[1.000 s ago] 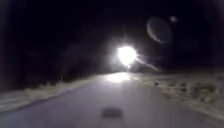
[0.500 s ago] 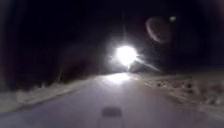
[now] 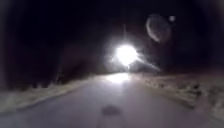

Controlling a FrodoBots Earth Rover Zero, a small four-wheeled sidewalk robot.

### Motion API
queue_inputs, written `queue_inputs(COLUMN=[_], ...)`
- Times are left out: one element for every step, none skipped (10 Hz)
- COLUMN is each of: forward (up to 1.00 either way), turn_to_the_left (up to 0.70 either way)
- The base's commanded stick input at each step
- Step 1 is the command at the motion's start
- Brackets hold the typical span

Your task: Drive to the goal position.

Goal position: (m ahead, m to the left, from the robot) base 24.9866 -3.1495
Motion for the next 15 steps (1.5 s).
queue_inputs(forward=[0.85, 0.85, 0.85, 0.85, 0.85, 0.85, 0.85, 0.85, 0.85, 0.85, 0.85, 0.85, 0.85, 0.85, 0.85], turn_to_the_left=[0.00, 0.00, 0.00, 0.00, 0.00, 0.00, 0.00, 0.00, 0.00, 0.00, 0.00, 0.00, 0.00, 0.00, 0.00])
